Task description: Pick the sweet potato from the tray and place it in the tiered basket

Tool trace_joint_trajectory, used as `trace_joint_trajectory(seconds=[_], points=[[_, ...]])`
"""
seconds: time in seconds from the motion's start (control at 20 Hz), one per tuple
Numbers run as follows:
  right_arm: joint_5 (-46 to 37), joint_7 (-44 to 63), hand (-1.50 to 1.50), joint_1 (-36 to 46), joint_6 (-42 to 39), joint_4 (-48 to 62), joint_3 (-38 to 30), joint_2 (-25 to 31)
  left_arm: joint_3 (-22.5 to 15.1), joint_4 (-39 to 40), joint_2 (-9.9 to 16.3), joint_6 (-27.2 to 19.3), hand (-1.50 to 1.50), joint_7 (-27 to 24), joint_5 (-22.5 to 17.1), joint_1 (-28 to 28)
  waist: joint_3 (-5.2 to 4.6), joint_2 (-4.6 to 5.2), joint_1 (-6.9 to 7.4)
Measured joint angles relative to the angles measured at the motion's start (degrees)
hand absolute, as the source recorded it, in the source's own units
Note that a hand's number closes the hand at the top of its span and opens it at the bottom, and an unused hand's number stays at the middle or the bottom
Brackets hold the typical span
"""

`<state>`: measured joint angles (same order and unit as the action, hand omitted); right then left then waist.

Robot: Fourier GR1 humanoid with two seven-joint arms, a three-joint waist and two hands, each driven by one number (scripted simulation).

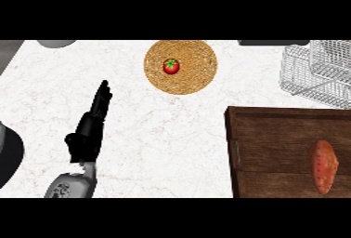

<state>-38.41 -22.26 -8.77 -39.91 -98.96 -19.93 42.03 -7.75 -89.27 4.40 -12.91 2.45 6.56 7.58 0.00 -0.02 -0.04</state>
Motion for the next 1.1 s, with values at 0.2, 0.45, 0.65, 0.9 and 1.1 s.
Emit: trace_joint_trajectory(seconds=[0.2,0.45,0.65,0.9,1.1], points=[[-1.0,0.5,-1.50,0.0,-0.1,-0.2,1.5,-1.3,1.1,1.5,-0.4,0.1,0.00,-0.3,0.3,1.2,-0.01,0.00,-0.09],[-2.2,1.8,-1.50,1.5,-0.7,0.5,3.3,-2.5,0.5,-0.6,-1.0,0.1,0.00,0.7,1.4,0.2,0.00,-0.01,0.01],[-3.0,2.6,-1.50,2.9,-1.4,1.3,4.2,-2.9,0.9,-0.4,-1.1,0.9,0.00,-0.6,1.4,-0.7,-0.01,0.00,0.03],[-5.1,1.2,-1.50,3.5,0.1,3.6,5.2,-3.9,2.0,-0.6,-1.1,1.8,0.00,0.6,1.4,0.6,0.01,0.00,-0.02],[-6.9,1.3,-1.50,3.9,0.9,4.6,6.9,-6.1,2.7,0.4,-1.3,2.2,0.00,0.1,1.3,0.6,0.00,0.00,-0.03]])
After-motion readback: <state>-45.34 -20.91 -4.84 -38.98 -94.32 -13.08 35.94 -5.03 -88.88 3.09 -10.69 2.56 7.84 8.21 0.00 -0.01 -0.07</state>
